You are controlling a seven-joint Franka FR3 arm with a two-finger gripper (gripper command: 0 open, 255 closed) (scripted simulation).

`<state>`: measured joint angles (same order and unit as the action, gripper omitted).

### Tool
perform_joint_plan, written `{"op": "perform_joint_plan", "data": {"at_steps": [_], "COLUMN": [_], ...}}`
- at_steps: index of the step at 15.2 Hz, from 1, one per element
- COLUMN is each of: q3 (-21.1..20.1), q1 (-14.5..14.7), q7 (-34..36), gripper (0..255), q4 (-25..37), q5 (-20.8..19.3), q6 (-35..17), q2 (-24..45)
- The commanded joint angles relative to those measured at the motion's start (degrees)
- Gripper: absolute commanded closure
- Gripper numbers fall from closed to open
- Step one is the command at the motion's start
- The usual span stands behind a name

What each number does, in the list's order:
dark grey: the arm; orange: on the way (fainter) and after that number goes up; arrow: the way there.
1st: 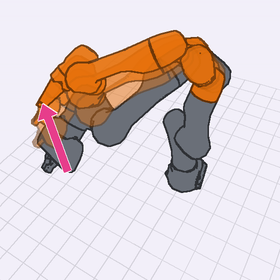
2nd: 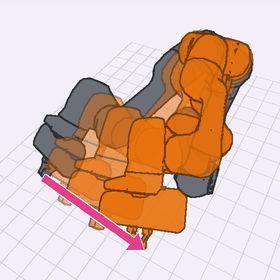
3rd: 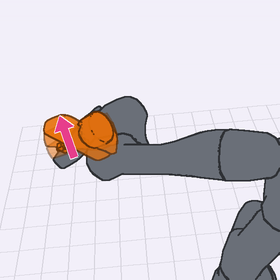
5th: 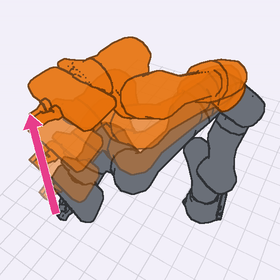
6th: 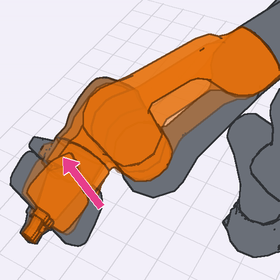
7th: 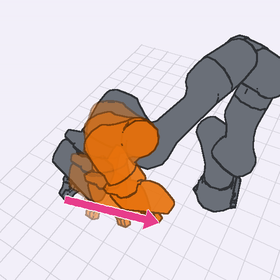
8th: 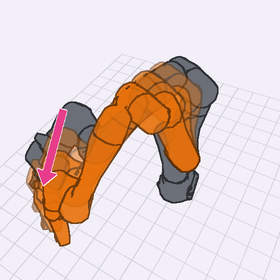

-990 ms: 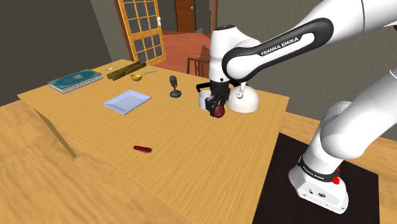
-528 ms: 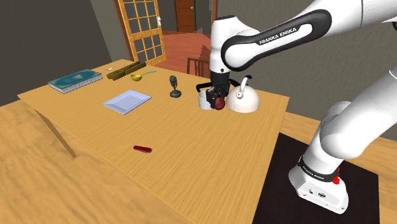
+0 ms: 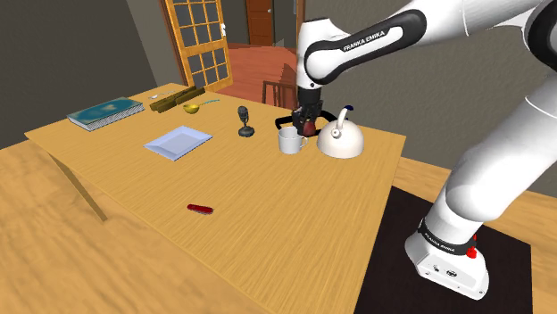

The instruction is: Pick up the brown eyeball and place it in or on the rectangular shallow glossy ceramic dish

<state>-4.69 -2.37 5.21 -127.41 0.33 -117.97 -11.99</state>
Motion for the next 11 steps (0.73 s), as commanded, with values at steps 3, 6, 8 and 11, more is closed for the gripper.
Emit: {"op": "perform_joint_plan", "data": {"at_steps": [3, 6, 8, 11], "q3": [2.7, 4.5, 5.6, 7.0], "q1": [-2.1, -3.6, -4.7, -6.2], "q7": [-4.6, -7.8, -9.9, -13.0], "gripper": [255, 255, 255, 255], "q4": [6.1, 11.0, 14.6, 20.6], "q5": [-0.7, -0.7, -0.6, -0.2], "q6": [0.6, 1.2, 1.8, 3.1], "q2": [5.5, 9.7, 12.7, 17.4]}}
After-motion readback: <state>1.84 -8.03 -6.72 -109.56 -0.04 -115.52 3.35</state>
